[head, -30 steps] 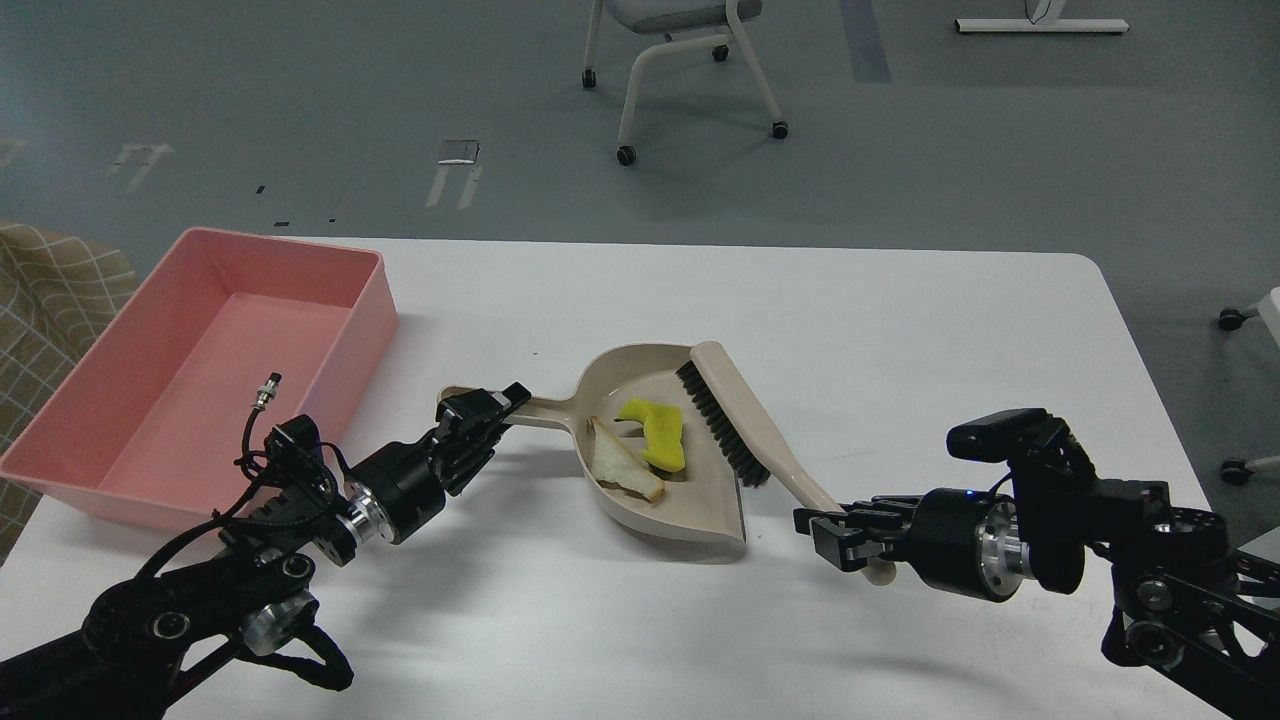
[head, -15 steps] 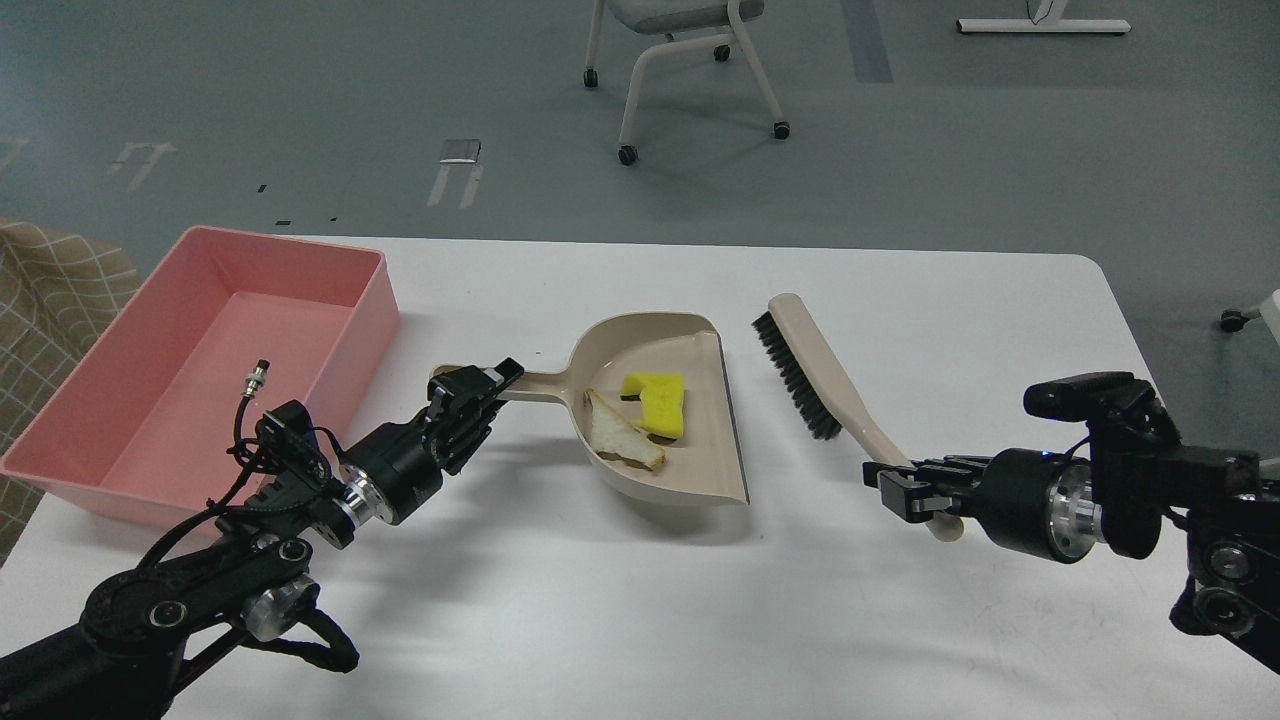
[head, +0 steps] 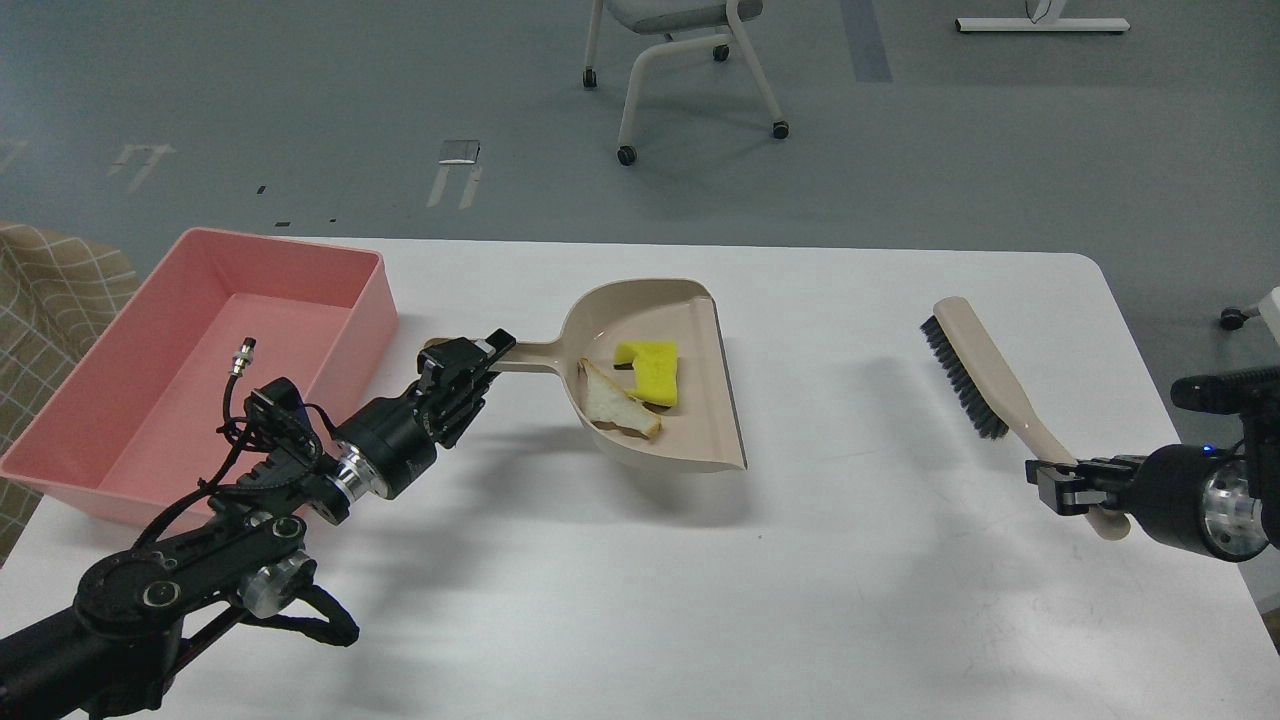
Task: Sweep and dump garbage into bin
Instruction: 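Pull the brush back and set it down with the right gripper, then lift the dustpan over the pink bin with the left gripper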
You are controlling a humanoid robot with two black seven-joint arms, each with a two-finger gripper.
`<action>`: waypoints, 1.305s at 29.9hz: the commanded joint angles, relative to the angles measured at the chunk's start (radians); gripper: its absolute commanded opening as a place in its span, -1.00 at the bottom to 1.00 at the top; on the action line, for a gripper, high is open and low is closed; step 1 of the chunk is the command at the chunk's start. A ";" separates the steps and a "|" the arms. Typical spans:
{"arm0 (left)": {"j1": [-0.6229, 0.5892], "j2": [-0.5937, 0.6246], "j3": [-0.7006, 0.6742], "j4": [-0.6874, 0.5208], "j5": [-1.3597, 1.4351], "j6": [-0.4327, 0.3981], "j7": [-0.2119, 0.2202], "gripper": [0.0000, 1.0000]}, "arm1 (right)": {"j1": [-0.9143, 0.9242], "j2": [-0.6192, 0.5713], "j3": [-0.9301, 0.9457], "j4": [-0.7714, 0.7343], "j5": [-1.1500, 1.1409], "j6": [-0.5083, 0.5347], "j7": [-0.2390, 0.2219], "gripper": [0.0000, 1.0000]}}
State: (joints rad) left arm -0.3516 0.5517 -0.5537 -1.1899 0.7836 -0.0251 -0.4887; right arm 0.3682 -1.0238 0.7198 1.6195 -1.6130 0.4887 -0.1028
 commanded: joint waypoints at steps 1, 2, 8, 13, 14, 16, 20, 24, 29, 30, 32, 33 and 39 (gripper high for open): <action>-0.013 0.022 -0.009 0.001 -0.006 -0.003 0.000 -0.65 | -0.023 0.004 0.001 -0.056 0.019 0.000 -0.001 -1.00; -0.020 0.025 -0.009 0.001 -0.007 -0.003 0.000 -0.65 | -0.034 0.010 0.001 -0.075 0.024 0.000 0.000 -1.00; -0.046 0.031 -0.011 0.003 -0.035 -0.003 0.000 -0.65 | -0.066 0.031 0.003 -0.087 0.079 0.000 0.000 -1.00; -0.052 0.031 -0.009 0.003 -0.035 -0.003 0.000 -0.65 | -0.068 0.050 0.004 -0.087 0.082 0.000 0.000 -1.00; -0.050 0.031 -0.011 0.003 -0.035 -0.003 0.000 -0.65 | -0.068 0.051 0.010 -0.087 0.082 0.000 -0.001 -0.91; -0.052 0.031 -0.011 0.003 -0.034 -0.003 0.000 -0.65 | -0.068 0.051 0.013 -0.086 0.084 0.000 -0.005 -0.41; -0.052 0.031 -0.009 0.004 -0.035 -0.003 0.000 -0.65 | -0.068 0.050 0.013 -0.087 0.087 0.000 -0.015 -0.26; -0.052 0.033 -0.009 0.004 -0.035 -0.003 0.000 -0.65 | -0.068 0.051 0.018 -0.084 0.087 0.000 -0.017 -0.18; -0.052 0.039 -0.011 0.004 -0.035 -0.003 0.000 -0.65 | -0.066 0.050 0.038 -0.079 0.087 0.000 -0.015 0.05; -0.052 0.039 -0.011 0.004 -0.035 -0.004 0.000 -0.65 | -0.066 0.045 0.049 -0.070 0.088 0.000 -0.015 0.12; -0.053 0.039 -0.011 0.004 -0.035 -0.004 0.000 -0.65 | -0.066 0.041 0.063 -0.061 0.088 0.000 -0.014 0.15; -0.052 0.039 -0.011 0.004 -0.035 -0.004 0.000 -0.65 | -0.066 0.040 0.081 -0.053 0.090 0.000 -0.014 0.16; -0.053 0.040 -0.011 0.004 -0.049 -0.004 0.000 -0.64 | -0.060 0.025 0.217 -0.043 0.108 0.000 -0.005 0.64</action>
State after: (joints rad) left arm -0.4047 0.5907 -0.5645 -1.1857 0.7383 -0.0288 -0.4887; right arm 0.3044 -0.9867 0.8879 1.5740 -1.5082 0.4887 -0.1113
